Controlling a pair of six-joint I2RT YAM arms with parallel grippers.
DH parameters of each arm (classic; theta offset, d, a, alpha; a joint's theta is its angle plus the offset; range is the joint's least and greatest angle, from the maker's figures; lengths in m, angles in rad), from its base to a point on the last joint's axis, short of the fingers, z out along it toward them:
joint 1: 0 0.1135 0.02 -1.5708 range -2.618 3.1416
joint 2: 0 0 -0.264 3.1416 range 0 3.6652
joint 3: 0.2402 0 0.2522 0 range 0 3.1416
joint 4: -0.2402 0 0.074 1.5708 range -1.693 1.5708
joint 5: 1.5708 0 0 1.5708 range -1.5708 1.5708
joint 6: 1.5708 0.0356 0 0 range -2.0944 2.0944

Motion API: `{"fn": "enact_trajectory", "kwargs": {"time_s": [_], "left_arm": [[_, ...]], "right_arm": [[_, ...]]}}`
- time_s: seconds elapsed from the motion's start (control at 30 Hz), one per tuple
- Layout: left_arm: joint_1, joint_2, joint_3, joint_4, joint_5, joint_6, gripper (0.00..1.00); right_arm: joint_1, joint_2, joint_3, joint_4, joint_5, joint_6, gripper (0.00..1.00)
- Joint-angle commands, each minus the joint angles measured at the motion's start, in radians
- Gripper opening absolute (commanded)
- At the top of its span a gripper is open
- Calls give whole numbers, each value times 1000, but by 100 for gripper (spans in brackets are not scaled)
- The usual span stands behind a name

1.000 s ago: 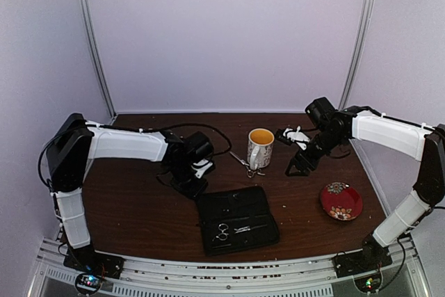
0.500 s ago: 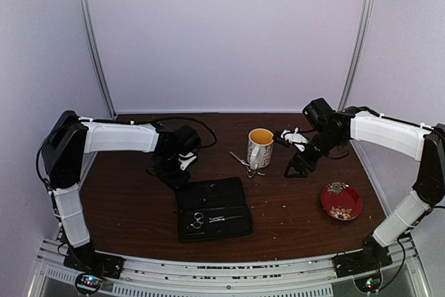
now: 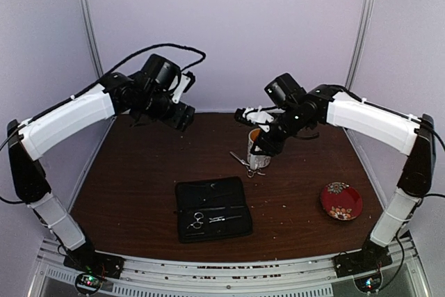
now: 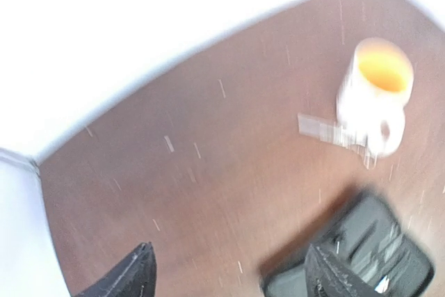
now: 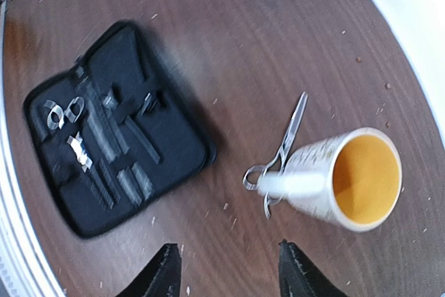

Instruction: Sort the hair-cutting tools

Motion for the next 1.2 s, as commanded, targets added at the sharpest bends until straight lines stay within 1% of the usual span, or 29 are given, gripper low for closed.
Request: {"fn": "enact_trajectory", "kwargs": {"time_s": [0.0, 0.03, 0.07, 0.1, 0.13, 0.17, 0.23, 0.27, 0.33, 0.37, 0.4, 0.5, 0.63, 0.7, 0.77, 0.8, 0.87, 0.9, 0.97, 1.07, 1.17], "left_arm": [[12, -53, -10, 218, -107, 22, 72], [20, -97, -84, 286, -120, -61, 75], [43, -149, -172, 378, -45, -98, 78], [73, -227, -260, 494, 75, -130, 94], [102, -269, -333, 588, 187, -160, 97], [122, -290, -375, 655, 242, -183, 98], [143, -293, -396, 665, 274, -222, 98], [154, -280, -379, 630, 310, -228, 98], [165, -250, -318, 528, 424, -164, 98], [166, -244, -301, 515, 494, -108, 98], [165, -249, -298, 514, 528, -94, 98], [166, -304, -342, 567, 536, -102, 98], [166, -370, -388, 602, 493, -102, 98], [166, -370, -381, 573, 425, -109, 98], [166, -345, -334, 485, 345, -130, 98], [166, -326, -301, 441, 335, -132, 98], [166, -295, -247, 387, 364, -107, 98], [166, -292, -243, 383, 382, -104, 98], [166, -296, -261, 406, 450, -103, 98], [166, -286, -272, 446, 582, -128, 98], [166, -264, -265, 449, 634, -138, 98]], "right_arm": [[28, 204, 182, -75, 108, 106, 46], [30, 248, 228, -89, 106, 120, 45], [30, 297, 274, -97, 104, 127, 45], [30, 344, 308, -105, 106, 131, 44], [32, 387, 364, -117, 110, 132, 44], [34, 431, 408, -135, 116, 132, 43], [37, 503, 489, -162, 138, 134, 43], [38, 535, 522, -174, 152, 136, 43], [42, 594, 599, -189, 179, 141, 43], [45, 618, 621, -196, 193, 147, 43], [48, 643, 643, -199, 207, 152, 43], [63, 689, 665, -188, 261, 168, 43], [74, 728, 674, -158, 372, 204, 50], [75, 751, 684, -158, 398, 207, 51], [73, 759, 682, -152, 413, 208, 52], [72, 763, 681, -150, 416, 209, 53], [67, 769, 679, -150, 409, 215, 53], [63, 773, 678, -151, 392, 213, 53], [55, 779, 677, -155, 331, 207, 54], [47, 790, 685, -156, 317, 210, 54], [42, 802, 696, -157, 320, 215, 54]]}}
